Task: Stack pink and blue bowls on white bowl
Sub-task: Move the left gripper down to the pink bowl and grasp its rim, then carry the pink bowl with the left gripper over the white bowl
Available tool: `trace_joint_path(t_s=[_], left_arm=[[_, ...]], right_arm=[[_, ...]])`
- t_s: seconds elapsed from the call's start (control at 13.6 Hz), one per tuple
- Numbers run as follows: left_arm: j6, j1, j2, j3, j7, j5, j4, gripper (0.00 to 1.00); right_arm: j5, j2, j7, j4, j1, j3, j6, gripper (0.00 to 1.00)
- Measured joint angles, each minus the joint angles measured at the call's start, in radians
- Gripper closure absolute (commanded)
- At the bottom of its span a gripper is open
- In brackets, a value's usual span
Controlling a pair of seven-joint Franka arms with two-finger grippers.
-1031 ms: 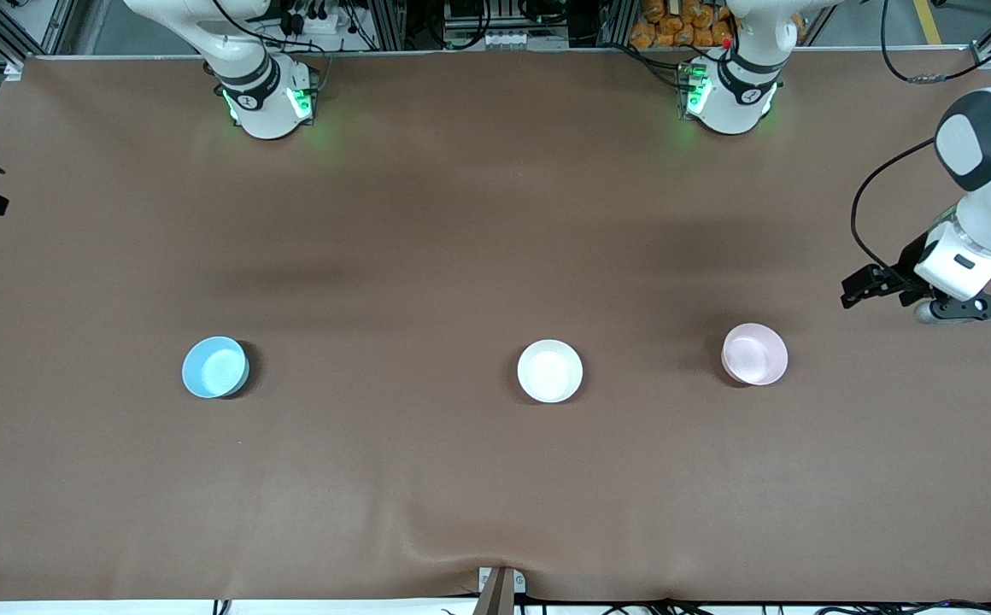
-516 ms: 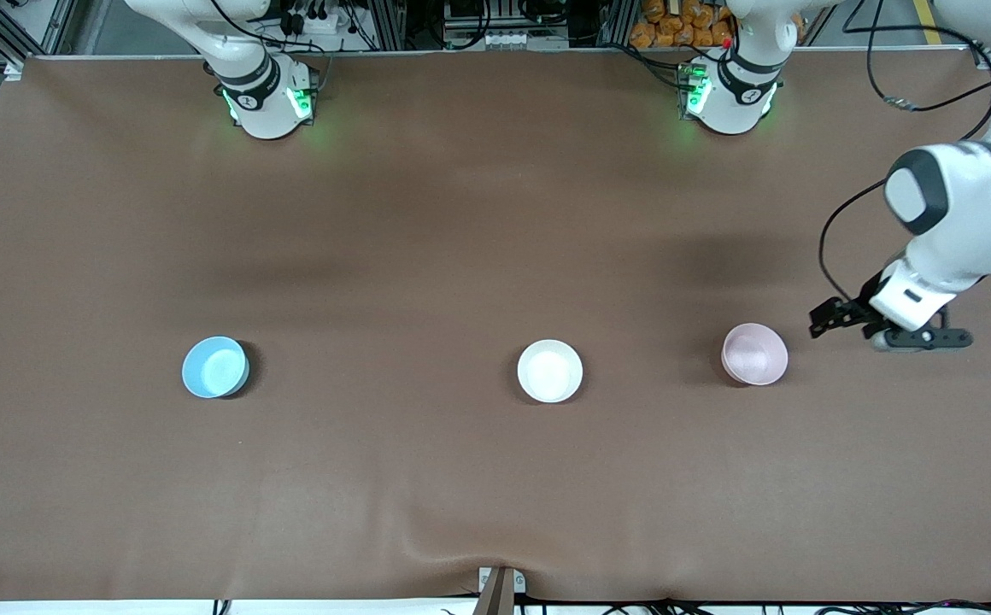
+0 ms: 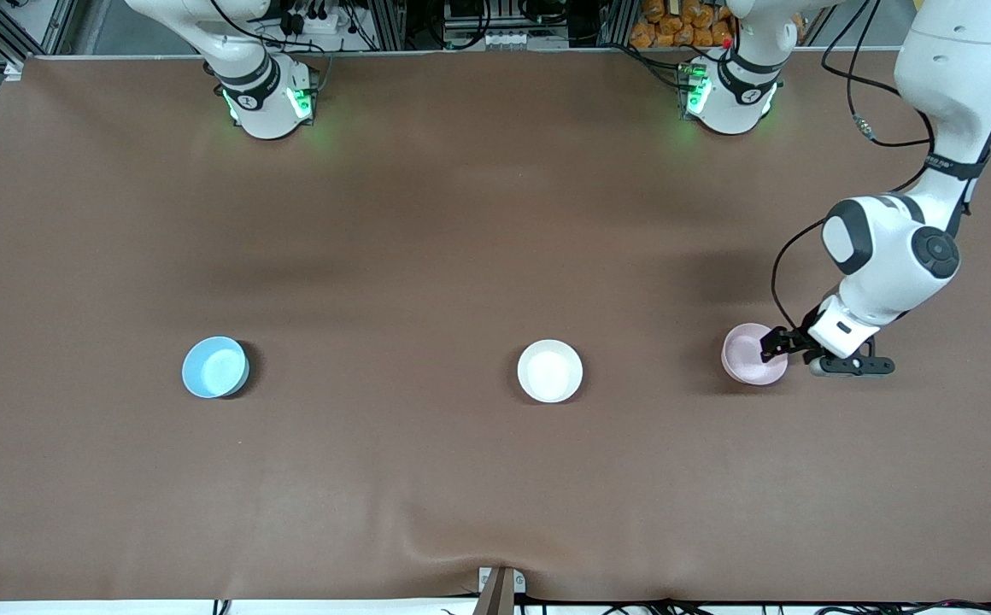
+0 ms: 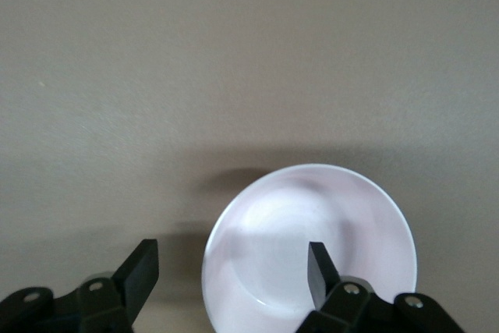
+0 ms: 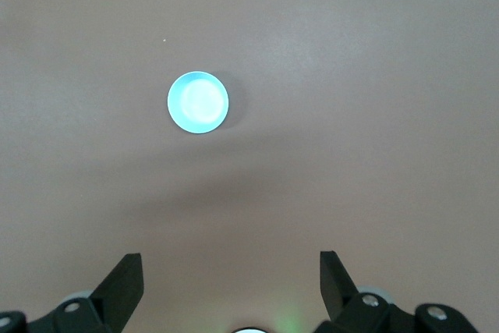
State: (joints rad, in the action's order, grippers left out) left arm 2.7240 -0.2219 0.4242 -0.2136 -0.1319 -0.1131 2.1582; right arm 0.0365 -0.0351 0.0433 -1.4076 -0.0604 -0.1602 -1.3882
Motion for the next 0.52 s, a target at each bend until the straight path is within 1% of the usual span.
trace_joint_path(t_s=[0.07,0.15,0.37,0.52], left_arm=[[0.000,0.000,0.006,-0.001,0.000,0.000,0.000,0.30],[0.000,-0.001,0.012,-0.001,0.000,0.000,0.000,0.43],[0.000,-0.004,0.029,-0.001,0.000,0.000,0.000,1.00],[0.000,-0.003,0.036,-0.002,0.000,0.000,0.000,1.00]], right_arm=[[0.000,0.000,0.001,0.000,0.001,0.002,0.000,0.00],[0.001,0.000,0.001,0.000,0.002,0.005,0.001,0.00],[0.001,-0.001,0.001,0.000,0.005,0.010,0.001,0.00],[0.002,-0.002,0.001,0.000,0.006,0.011,0.001,0.00]])
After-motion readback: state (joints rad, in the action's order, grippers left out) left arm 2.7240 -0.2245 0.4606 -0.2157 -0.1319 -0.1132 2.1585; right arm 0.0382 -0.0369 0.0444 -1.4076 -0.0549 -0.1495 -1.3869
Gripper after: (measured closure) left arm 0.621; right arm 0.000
